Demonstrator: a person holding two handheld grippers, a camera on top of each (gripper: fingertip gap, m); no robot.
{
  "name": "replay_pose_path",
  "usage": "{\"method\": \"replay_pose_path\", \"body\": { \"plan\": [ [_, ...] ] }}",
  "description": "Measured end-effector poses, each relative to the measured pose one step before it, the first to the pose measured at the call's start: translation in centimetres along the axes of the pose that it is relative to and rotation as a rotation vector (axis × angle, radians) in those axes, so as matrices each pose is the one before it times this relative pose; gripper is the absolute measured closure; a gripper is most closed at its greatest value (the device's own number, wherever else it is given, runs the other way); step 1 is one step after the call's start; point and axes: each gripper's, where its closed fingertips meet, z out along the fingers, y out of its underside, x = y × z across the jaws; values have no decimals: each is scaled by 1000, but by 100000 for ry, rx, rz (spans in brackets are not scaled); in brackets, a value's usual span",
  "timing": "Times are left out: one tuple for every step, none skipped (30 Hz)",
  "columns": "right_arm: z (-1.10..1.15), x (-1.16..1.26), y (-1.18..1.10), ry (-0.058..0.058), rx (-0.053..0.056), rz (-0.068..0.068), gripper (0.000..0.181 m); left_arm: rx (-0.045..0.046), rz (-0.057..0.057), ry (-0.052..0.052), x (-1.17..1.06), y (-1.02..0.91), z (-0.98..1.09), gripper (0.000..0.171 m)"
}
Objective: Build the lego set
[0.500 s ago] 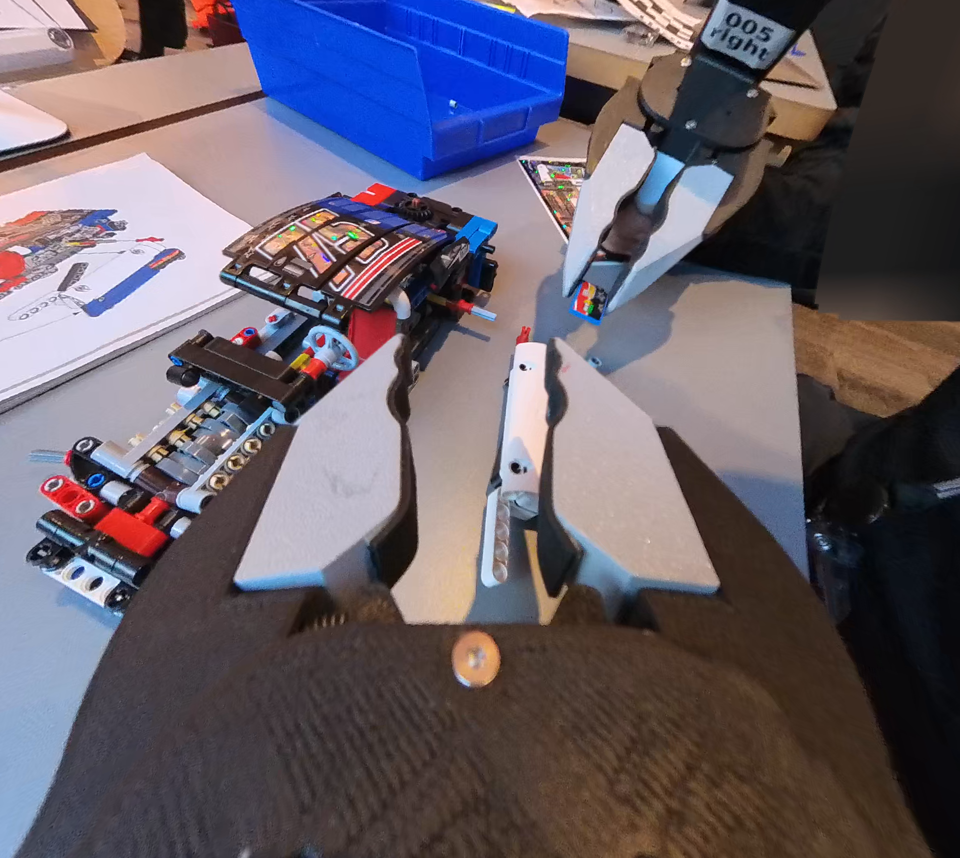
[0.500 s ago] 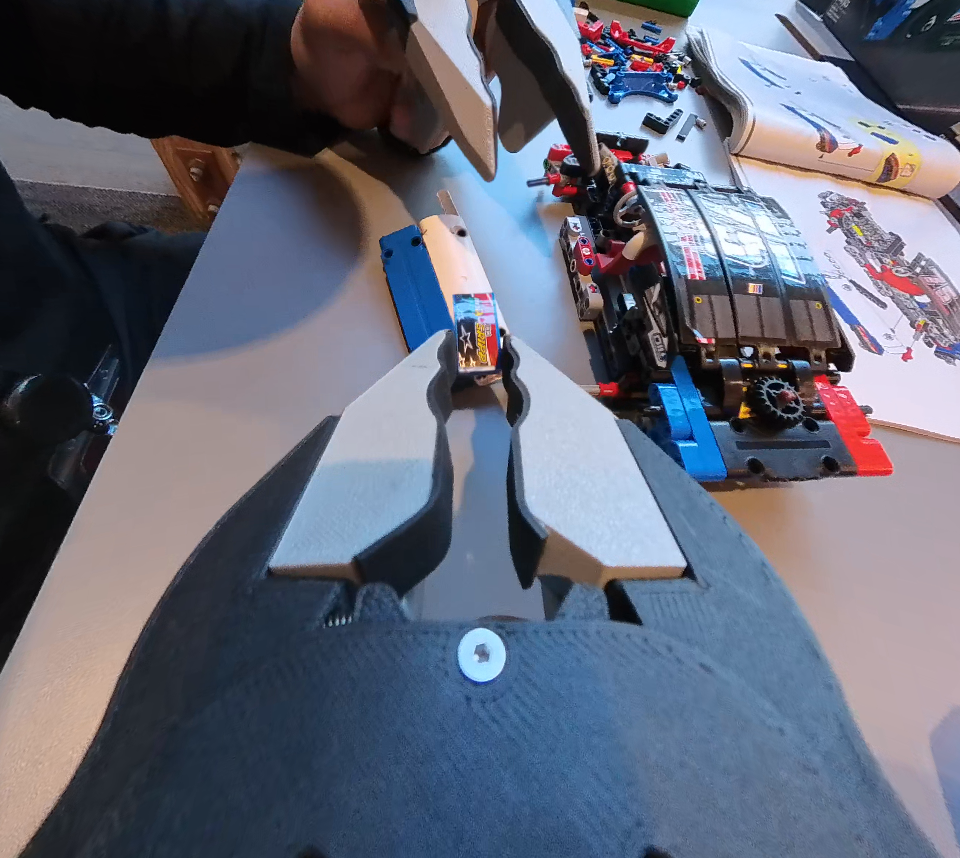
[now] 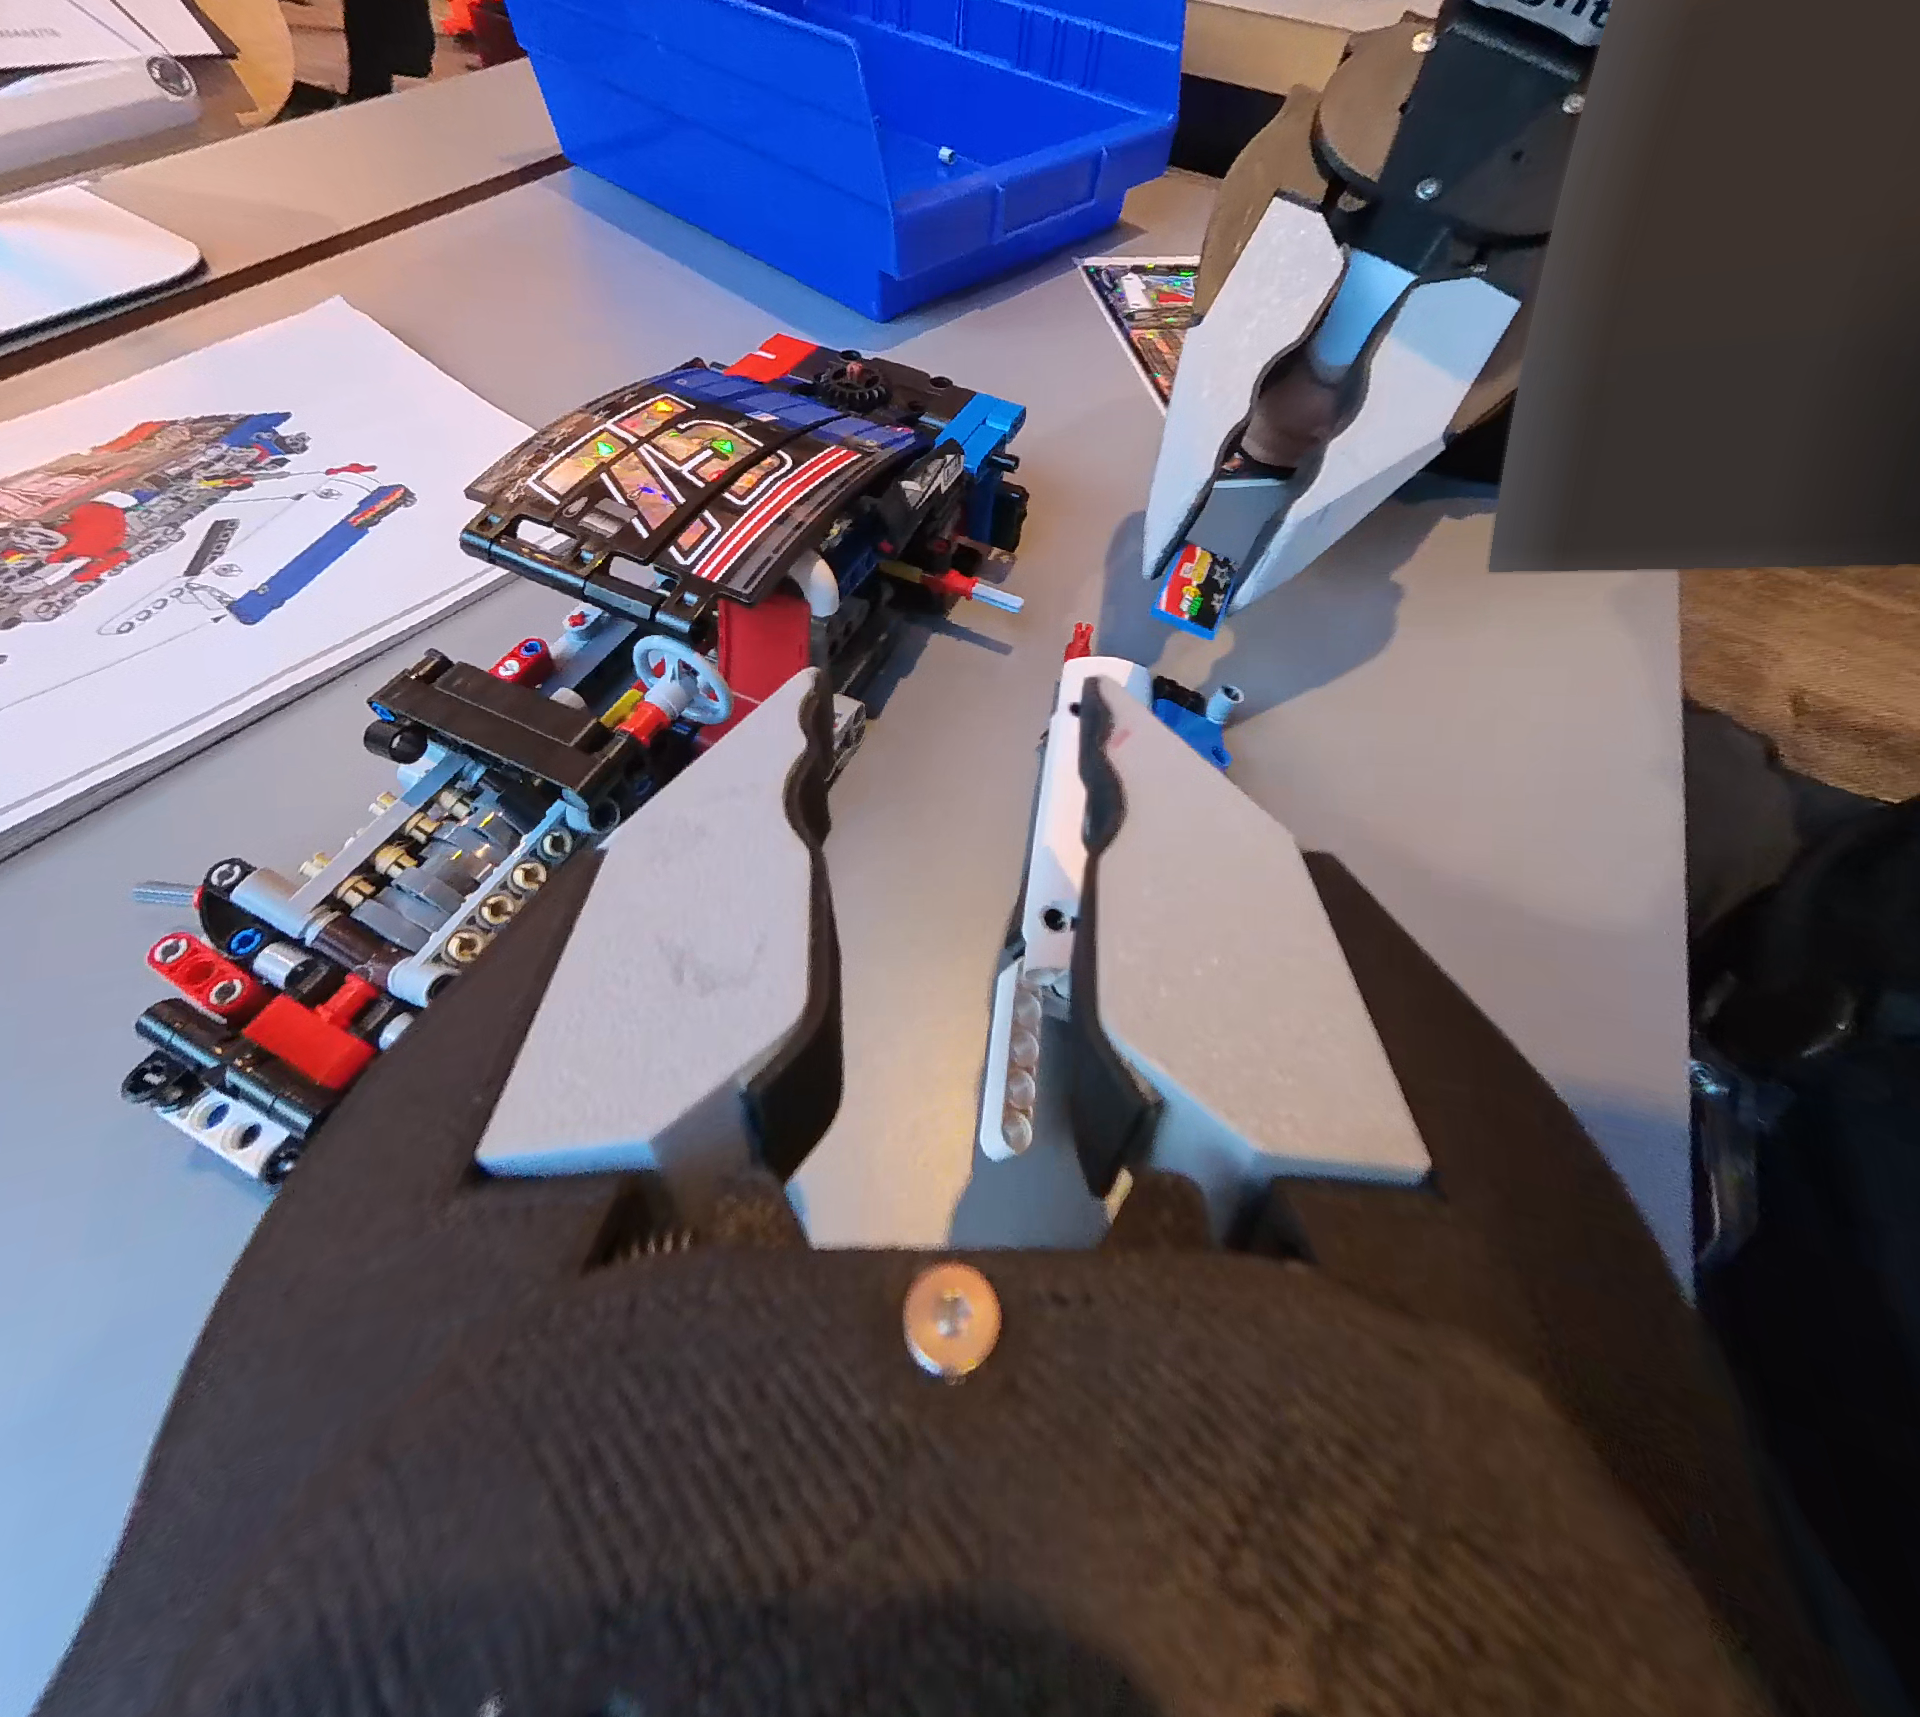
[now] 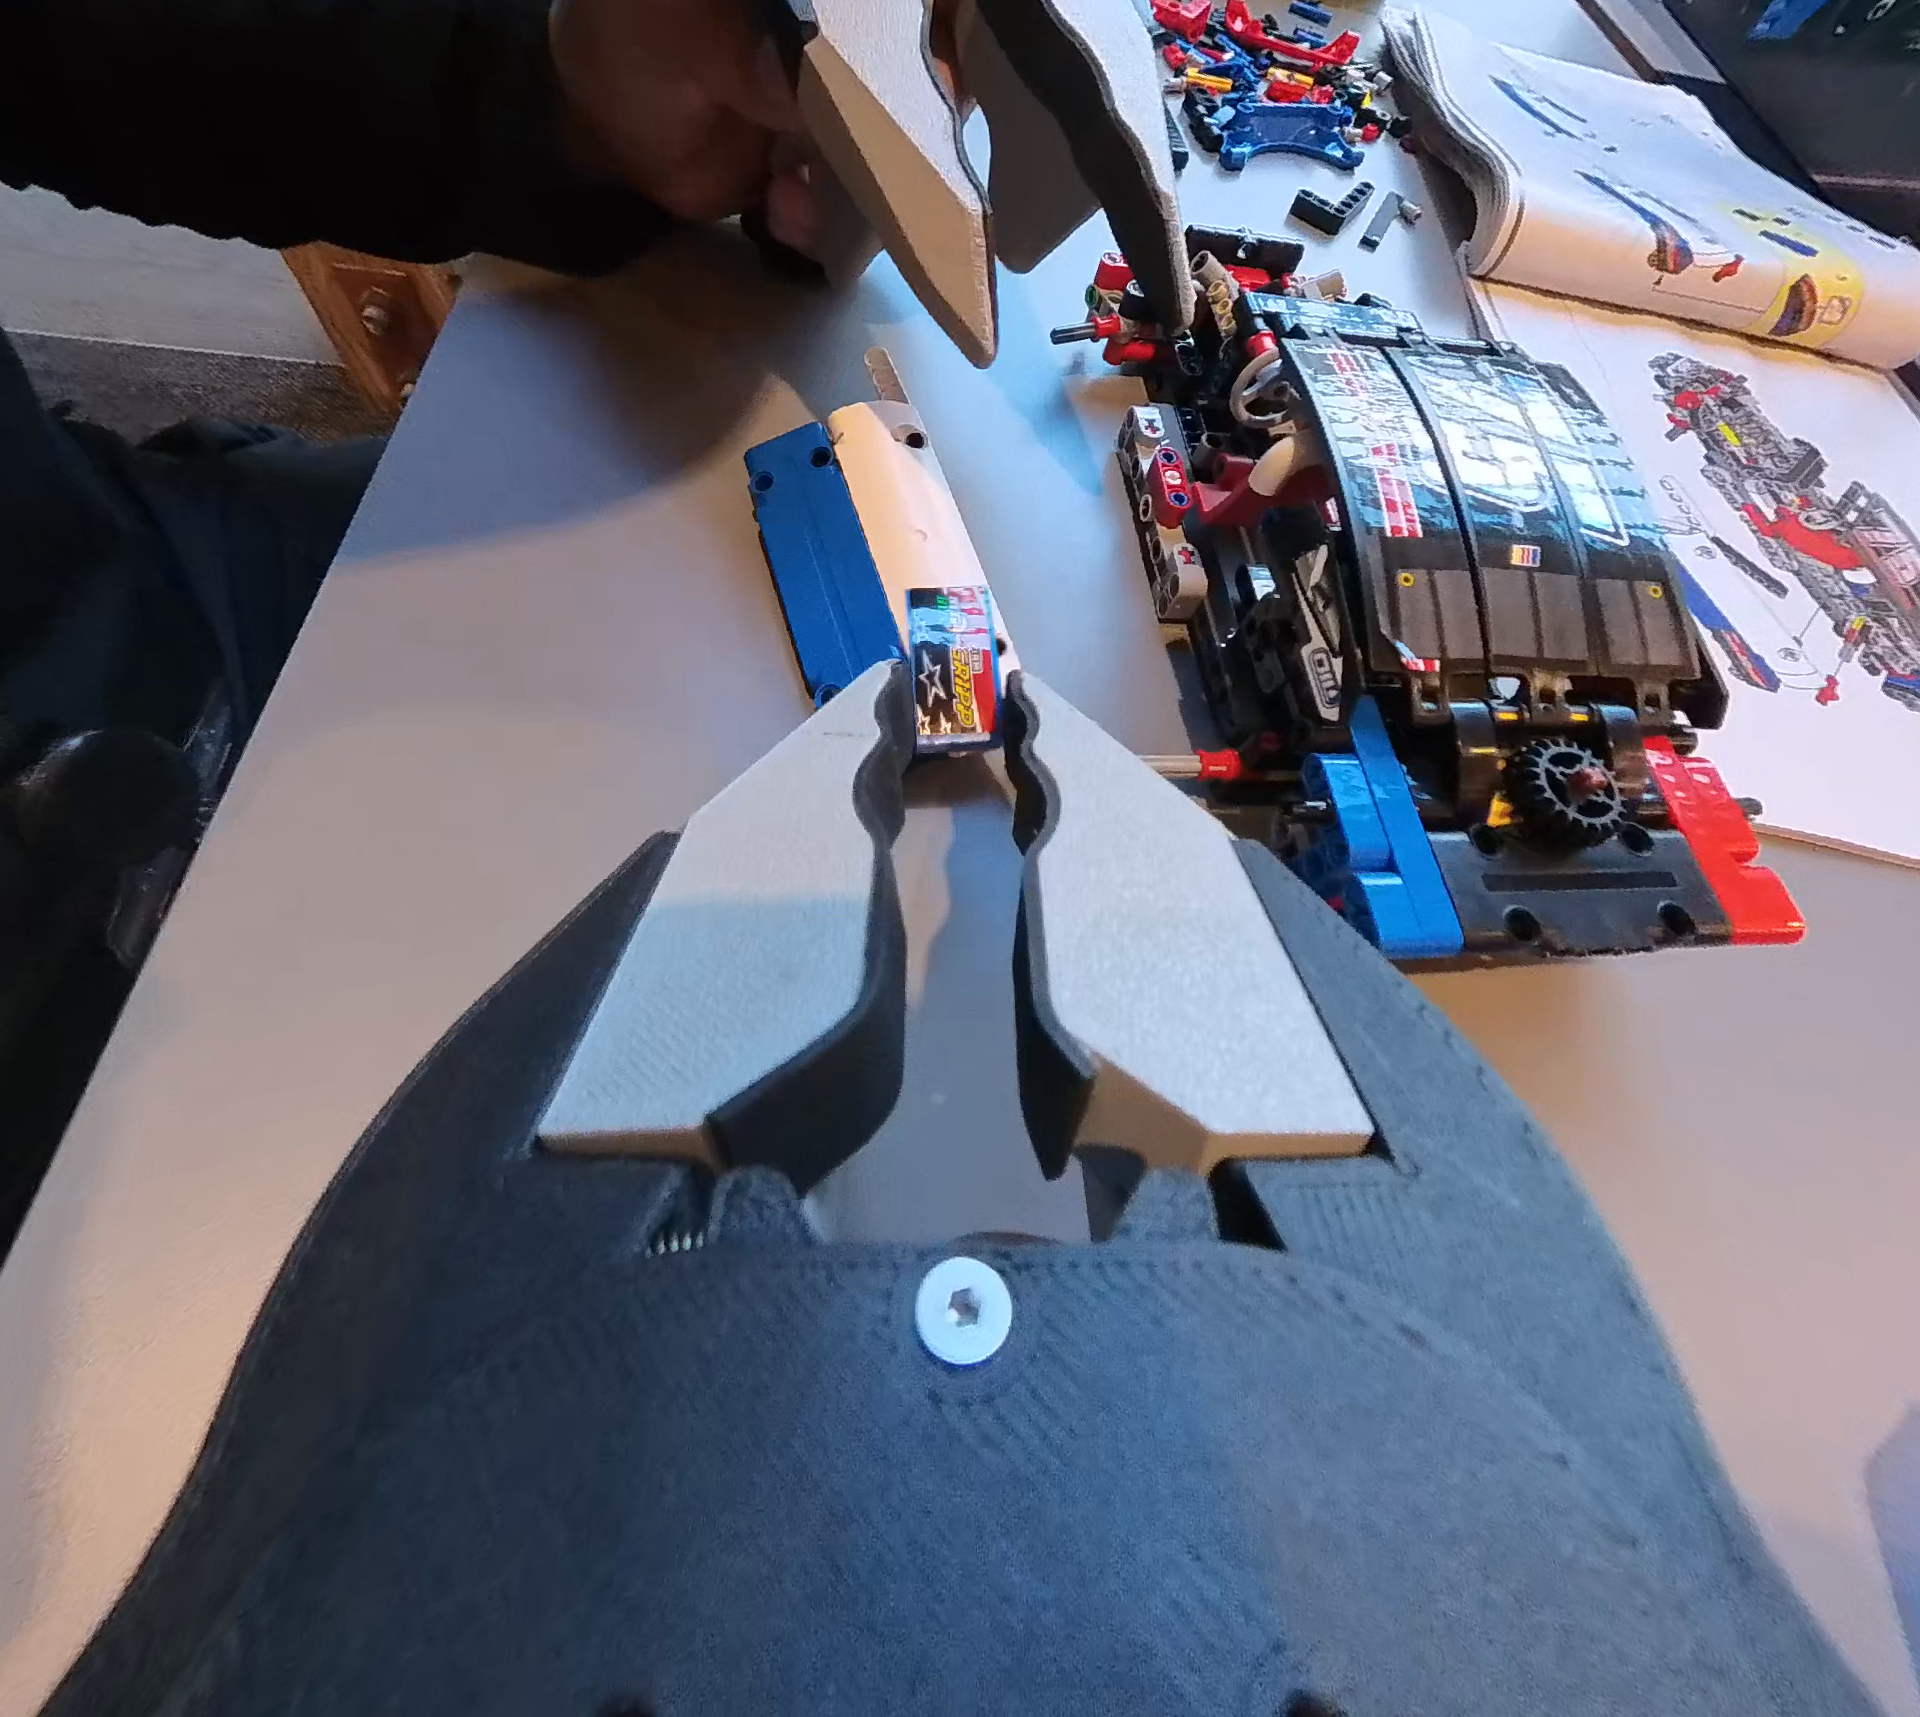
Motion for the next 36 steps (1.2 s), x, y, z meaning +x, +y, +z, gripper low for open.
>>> {"method": "replay_pose_path", "body": {
  "plan": [
    [-7, 55, 5, 47, 99, 260, 167, -192, 271, -470, -36, 25, -1, 126],
    [-18, 70, 9, 71, 36, 394, 167, -104, 48, -147, -9, 5, -9, 127],
    [-24, 89, -6, 219, 183, 236, 167, -168, -127, -366, -56, 23, -13, 127],
    [-30, 85, -8, 188, 229, 213, 167, -234, -178, -610, -109, 39, -10, 127],
    [-22, 88, 5, 116, 104, 353, 167, 9, -173, -263, -57, -4, -26, 127],
    [-19, 92, 16, 145, 80, 332, 167, 321, -236, -145, -33, -65, -41, 127],
    [-18, 77, -5, 131, 137, 258, 167, 347, -281, -337, -76, -53, -58, 127],
    [-20, 69, 0, 61, 104, 237, 167, 211, -384, -276, -83, -18, -55, 127],
    [-13, 55, 16, 10, 9, 196, 167, 390, -541, 93, -27, -60, -57, 127],
    [-4, 41, 28, 36, -74, 168, 167, 410, -619, 157, -28, -51, -37, 128],
    [-9, 56, 20, 86, -81, 80, 167, 117, -585, -25, -57, -15, -44, 128],
    [1, 70, 31, 180, -126, 59, 167, 93, -485, -186, -80, -14, -39, 128],
    [-3, 98, 40, 328, -181, 95, 167, 167, -385, -565, -124, -15, -59, 128],
    [0, 119, 66, 399, -308, 215, 167, 196, -395, -913, -199, -25, -76, 128],
    [-2, 136, 67, 473, -395, 306, 167, 167, -586, -1264, -265, 1, -86, 128],
    [-16, 128, 84, 603, -435, 202, 167, 132, -960, -1016, -257, 27, -73, 127],
    [-39, 61, 82, 349, -479, -69, 166, 136, -1212, -49, -120, 18, -58, 127],
    [-41, 27, 94, 319, -662, -334, 166, 176, -1033, 164, -81, -5, -37, 128],
    [-38, 13, 83, 373, -634, -581, 166, 113, -564, -100, -72, -16, -24, 128],
    [-36, 1, 48, 301, -413, -552, 167, -101, -108, -232, -61, 22, -12, 128],
    [-20, 13, 30, 171, -351, -234, 166, -233, 142, -206, -20, 42, 25, 129],
    [-19, 35, 32, 220, -325, -30, 166, -392, 276, -343, -37, 79, 34, 129],
    [-23, 42, 16, 208, -131, -40, 166, -466, 162, -147, -9, 81, 48, 129],
    [-10, 8, -1, 97, -71, -42, 166, -489, 35, 145, 28, 74, 43, 129],
    [-19, 19, 22, 177, -141, -75, 166, -326, 24, 65, 18, 55, 41, 129],
    [-19, 48, 37, 337, -276, -148, 166, -177, 53, -132, -16, 27, 11, 129],
    [-11, 35, 38, 260, -224, -137, 166, -54, 26, -189, -43, 16, -1, 130],
    [-19, 14, 24, 93, -140, -35, 167, 74, -92, -58, -22, -5, -16, 130],
    [-11, 22, 4, 142, -93, -1, 166, 20, -168, 17, -15, 9, -10, 130],
    [-10, 20, -1, 183, -70, -42, 166, -101, -132, 55, -6, 28, 6, 130],
    [-20, -5, -13, 46, -27, -88, 166, -94, 2, -33, -12, 10, 0, 130],
    [-6, -15, -12, 42, -16, -91, 166, -92, 126, -152, -3, 20, 12, 130],
    [6, -14, -6, 38, -36, -136, 166, -201, 114, -160, -10, 32, 10, 130],
    [-3, -31, -4, 45, -39, -168, 166, -227, 43, -15, 0, 44, 11, 130],
    [10, -43, -17, -51, 15, -175, 166, -112, 33, 76, 28, 19, 16, 130],
    [-1, -30, -3, -83, -22, -157, 166, -130, 114, -128, -5, 18, -2, 130]
  ]
}}
